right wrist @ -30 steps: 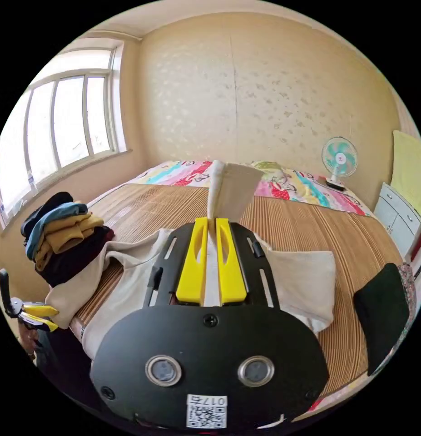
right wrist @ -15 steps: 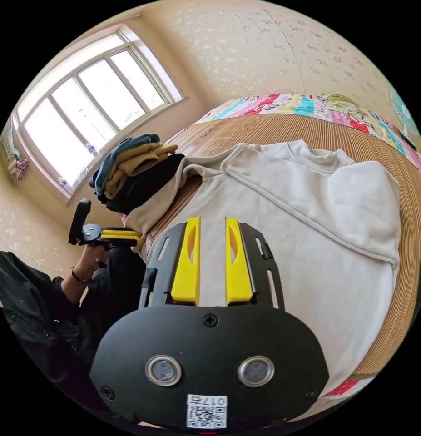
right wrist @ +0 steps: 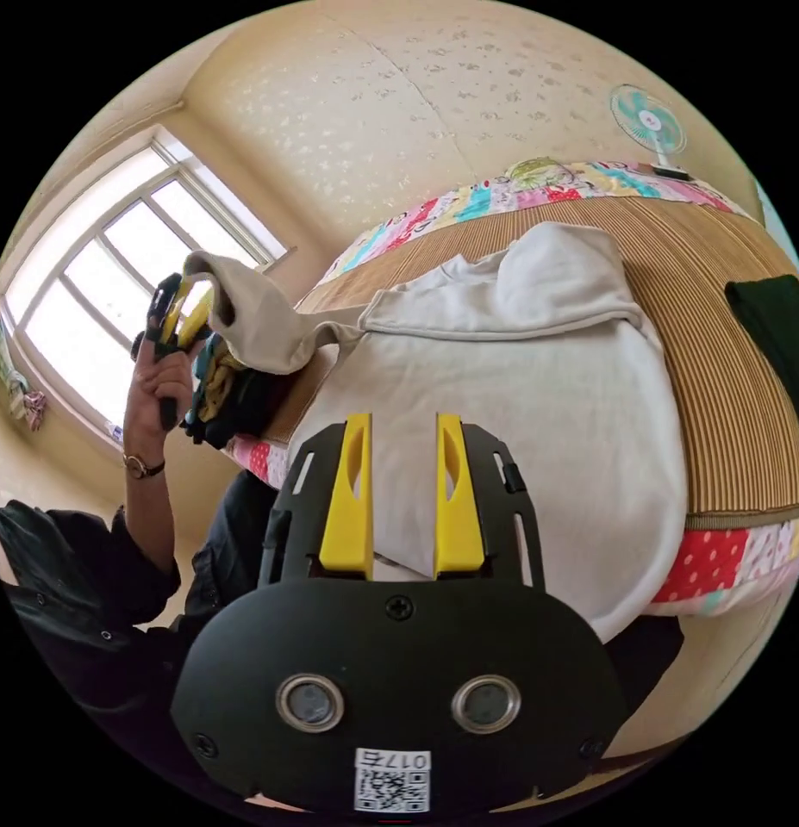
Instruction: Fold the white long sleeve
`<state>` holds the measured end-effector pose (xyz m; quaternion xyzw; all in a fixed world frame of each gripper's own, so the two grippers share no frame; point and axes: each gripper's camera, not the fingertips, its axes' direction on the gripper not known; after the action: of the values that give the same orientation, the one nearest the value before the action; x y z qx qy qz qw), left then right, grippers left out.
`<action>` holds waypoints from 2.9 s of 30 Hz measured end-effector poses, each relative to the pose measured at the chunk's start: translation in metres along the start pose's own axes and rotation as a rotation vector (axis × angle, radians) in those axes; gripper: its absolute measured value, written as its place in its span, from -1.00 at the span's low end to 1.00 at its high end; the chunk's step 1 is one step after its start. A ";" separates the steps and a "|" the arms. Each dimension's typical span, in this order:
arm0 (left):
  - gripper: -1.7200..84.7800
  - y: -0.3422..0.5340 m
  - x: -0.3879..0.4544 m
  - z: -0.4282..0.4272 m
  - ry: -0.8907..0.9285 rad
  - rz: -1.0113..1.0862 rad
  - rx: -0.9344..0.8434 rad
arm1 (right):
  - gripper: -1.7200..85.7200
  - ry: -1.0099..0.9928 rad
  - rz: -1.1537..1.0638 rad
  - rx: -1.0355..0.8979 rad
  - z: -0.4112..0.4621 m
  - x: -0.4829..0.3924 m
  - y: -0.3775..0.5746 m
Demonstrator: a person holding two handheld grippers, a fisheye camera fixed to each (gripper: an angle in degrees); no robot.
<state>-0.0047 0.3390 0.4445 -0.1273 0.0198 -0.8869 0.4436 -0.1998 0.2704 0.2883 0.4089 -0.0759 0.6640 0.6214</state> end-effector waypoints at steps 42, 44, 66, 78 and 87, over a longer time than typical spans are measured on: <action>-0.70 0.210 -0.052 0.047 -0.578 -0.030 0.041 | -0.74 0.450 0.157 -0.029 -0.064 0.047 -0.088; -0.70 0.186 -0.063 0.072 -0.697 -0.042 -0.027 | -0.74 0.487 0.158 -0.083 -0.052 0.039 -0.057; -0.76 0.001 -0.133 0.108 -0.885 0.039 -0.057 | -0.76 0.550 -0.001 -0.133 0.013 0.062 -0.209; -0.77 0.216 -0.118 0.037 -0.544 -0.265 0.111 | -0.68 0.447 0.249 0.077 -0.124 0.099 -0.005; -0.84 0.231 -0.078 0.001 -0.439 -0.204 0.148 | -0.73 0.495 0.349 0.014 -0.128 0.112 0.015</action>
<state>0.2210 0.2612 0.3948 -0.2853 -0.1548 -0.8773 0.3535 -0.2590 0.4304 0.2818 0.2199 0.0134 0.8408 0.4946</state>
